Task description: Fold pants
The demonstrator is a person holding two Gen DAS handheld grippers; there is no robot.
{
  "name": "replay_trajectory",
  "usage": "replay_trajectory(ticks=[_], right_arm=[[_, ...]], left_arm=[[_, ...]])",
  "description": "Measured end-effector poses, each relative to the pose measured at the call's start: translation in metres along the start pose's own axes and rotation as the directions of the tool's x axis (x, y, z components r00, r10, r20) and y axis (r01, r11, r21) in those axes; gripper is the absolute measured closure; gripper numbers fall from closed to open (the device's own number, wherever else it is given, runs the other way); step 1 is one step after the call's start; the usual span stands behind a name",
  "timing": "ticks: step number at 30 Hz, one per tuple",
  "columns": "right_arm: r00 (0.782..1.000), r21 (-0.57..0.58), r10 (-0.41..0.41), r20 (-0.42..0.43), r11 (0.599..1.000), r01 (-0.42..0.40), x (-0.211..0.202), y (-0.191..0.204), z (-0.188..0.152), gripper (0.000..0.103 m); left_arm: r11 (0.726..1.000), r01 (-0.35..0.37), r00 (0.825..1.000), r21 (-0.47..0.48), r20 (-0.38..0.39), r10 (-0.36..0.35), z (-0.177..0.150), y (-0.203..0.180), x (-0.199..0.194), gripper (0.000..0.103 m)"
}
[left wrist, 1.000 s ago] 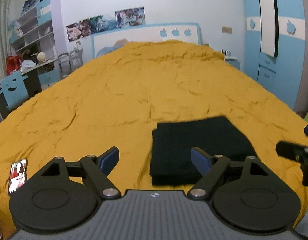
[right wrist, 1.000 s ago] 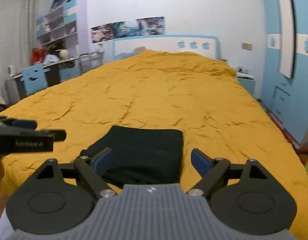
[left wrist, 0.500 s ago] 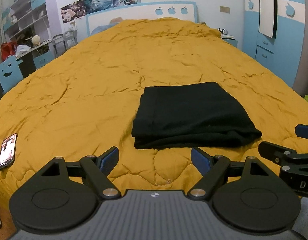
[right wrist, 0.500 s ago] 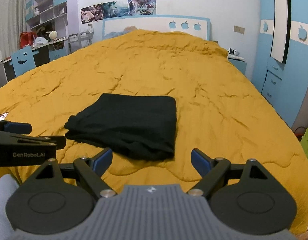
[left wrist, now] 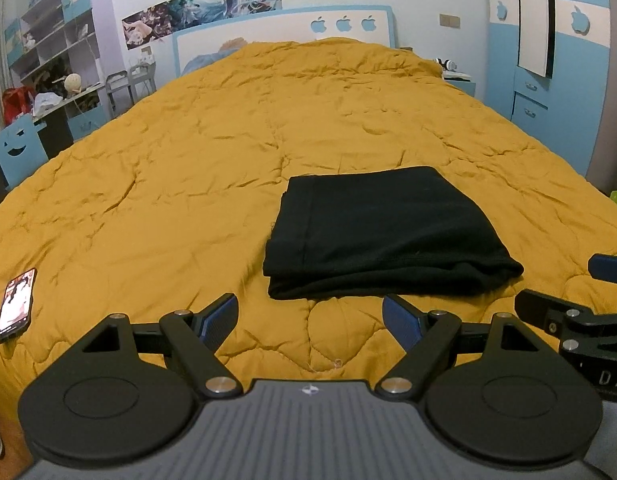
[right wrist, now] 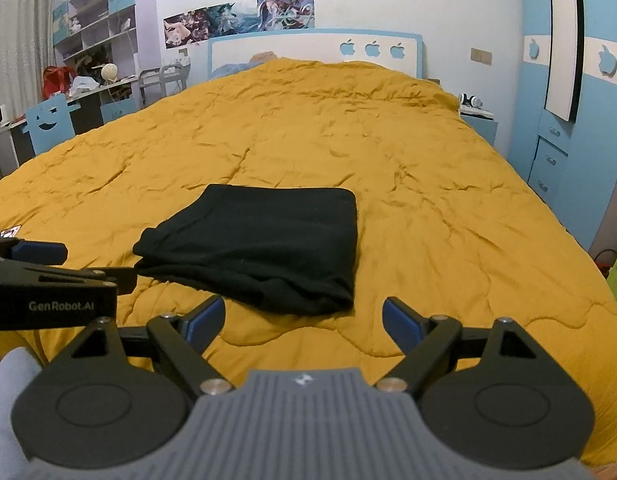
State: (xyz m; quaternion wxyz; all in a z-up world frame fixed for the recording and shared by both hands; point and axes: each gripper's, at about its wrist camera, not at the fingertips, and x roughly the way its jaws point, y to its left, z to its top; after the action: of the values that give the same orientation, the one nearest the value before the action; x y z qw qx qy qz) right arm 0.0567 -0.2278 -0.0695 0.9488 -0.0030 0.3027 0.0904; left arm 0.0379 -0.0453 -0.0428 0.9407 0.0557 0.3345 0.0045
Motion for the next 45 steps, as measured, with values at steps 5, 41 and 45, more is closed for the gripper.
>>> replay_trajectory(ticks=[5,41,45], right_arm=[[1.000,-0.006,0.008,-0.007,1.000,-0.008,0.000,0.001,0.000,0.021],[1.000,-0.003,0.015,-0.016,1.000,-0.015,-0.005,0.006,-0.003,0.021],[1.000,-0.005,0.015,-0.017,1.000,-0.015,-0.004,0.006,-0.003,0.021]], left_arm=[[1.000,-0.001,1.000,-0.001,0.004,0.001,0.000,-0.002,-0.002,0.007],[1.000,0.010,1.000,-0.008,0.010,-0.010,0.002,-0.003,-0.010,0.007],[1.000,0.010,1.000,-0.008,0.011,-0.010,0.003,-0.003,-0.011,0.007]])
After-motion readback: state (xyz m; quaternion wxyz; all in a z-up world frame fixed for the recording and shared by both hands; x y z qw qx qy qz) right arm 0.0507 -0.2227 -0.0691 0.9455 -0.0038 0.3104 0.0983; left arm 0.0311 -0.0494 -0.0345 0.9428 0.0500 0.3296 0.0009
